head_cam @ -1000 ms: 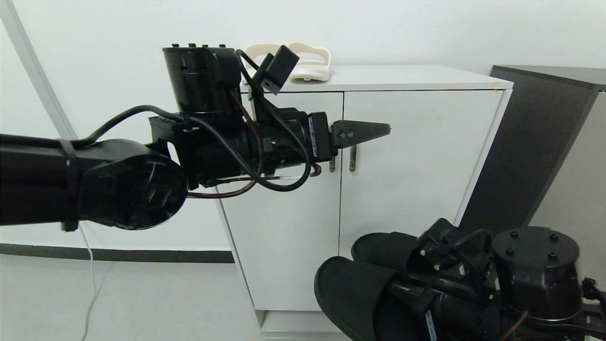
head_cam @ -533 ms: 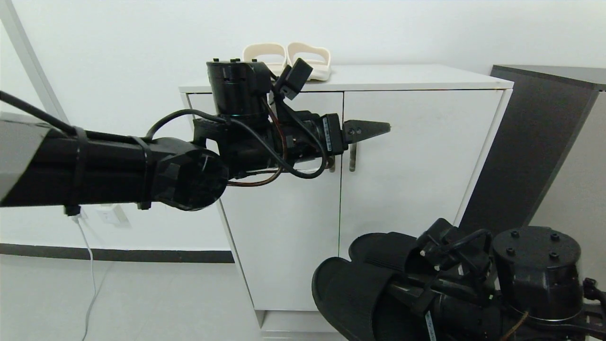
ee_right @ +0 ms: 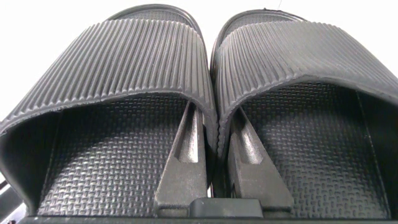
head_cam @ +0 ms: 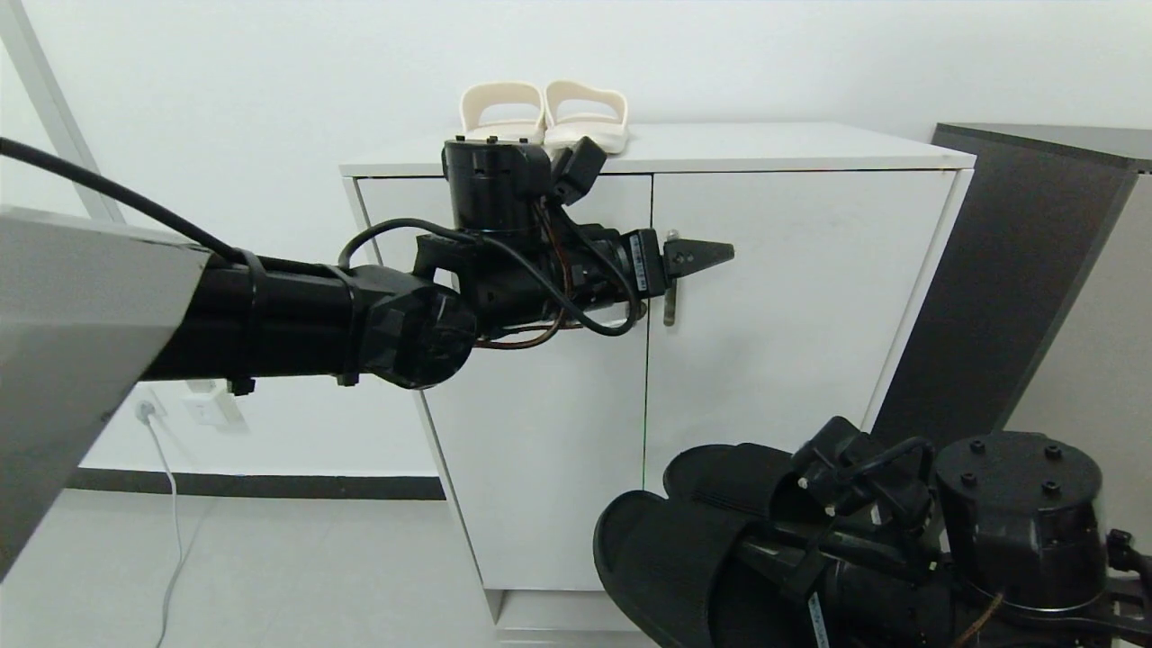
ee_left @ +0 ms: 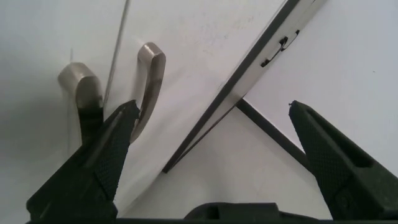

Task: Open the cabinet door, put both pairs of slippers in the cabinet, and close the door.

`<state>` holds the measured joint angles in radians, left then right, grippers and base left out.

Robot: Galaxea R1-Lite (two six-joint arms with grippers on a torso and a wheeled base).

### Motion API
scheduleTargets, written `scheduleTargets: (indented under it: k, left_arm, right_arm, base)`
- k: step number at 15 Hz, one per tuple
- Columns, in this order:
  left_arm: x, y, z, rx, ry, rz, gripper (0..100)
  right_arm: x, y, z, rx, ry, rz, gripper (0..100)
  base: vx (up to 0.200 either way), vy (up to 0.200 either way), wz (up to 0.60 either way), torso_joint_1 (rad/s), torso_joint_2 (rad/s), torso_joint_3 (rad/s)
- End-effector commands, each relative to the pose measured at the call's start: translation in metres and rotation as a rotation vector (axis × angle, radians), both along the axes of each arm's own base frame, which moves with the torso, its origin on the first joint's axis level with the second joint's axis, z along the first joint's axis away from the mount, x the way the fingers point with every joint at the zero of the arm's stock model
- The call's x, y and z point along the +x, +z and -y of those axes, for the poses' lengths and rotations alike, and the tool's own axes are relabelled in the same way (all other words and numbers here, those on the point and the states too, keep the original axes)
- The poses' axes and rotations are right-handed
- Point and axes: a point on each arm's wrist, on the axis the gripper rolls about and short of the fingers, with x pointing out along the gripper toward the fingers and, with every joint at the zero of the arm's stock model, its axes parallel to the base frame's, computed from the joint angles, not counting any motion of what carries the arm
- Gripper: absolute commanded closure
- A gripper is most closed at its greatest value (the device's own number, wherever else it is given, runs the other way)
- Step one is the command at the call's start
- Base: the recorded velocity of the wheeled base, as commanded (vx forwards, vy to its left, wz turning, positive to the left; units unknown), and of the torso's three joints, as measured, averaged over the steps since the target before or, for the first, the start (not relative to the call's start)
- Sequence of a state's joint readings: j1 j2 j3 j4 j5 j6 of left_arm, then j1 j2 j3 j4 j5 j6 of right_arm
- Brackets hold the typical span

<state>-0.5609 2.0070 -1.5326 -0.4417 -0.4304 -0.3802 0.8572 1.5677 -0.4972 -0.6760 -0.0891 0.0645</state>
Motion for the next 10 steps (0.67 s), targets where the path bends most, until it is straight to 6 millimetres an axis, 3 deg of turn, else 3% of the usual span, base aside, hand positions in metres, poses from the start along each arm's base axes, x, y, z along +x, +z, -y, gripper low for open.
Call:
scheduleTargets:
  k: [1,7,8,10]
  left_arm:
    - [0.005,-0.005,0.001,0.005,0.008,-0.007,0]
    - [0.018,-0.011,0.010,0.018,0.006,-0.028,0]
    - [0.018,-0.012,0.011,0.018,0.005,-0.028,100]
    - [0.018,-0.012,0.011,0.019,0.005,-0.029,100]
  right_arm:
    - [0.000,0.000,0.000,0.000,0.000,0.000,100]
    - [0.001,-0.001,-0.001,-0.003,0.000,-0.003,100]
    - [0.001,-0.002,-0.001,-0.004,0.000,-0.004,100]
    - [0.001,-0.002,-0.001,-0.007,0.000,-0.006,100]
  base:
    - [0.000,0.000,0.00,0.000,0.00,0.000]
    - [0.000,0.000,0.00,0.000,0.00,0.000]
    - [0.000,0.000,0.00,0.000,0.00,0.000]
    - [0.000,0.000,0.00,0.000,0.00,0.000]
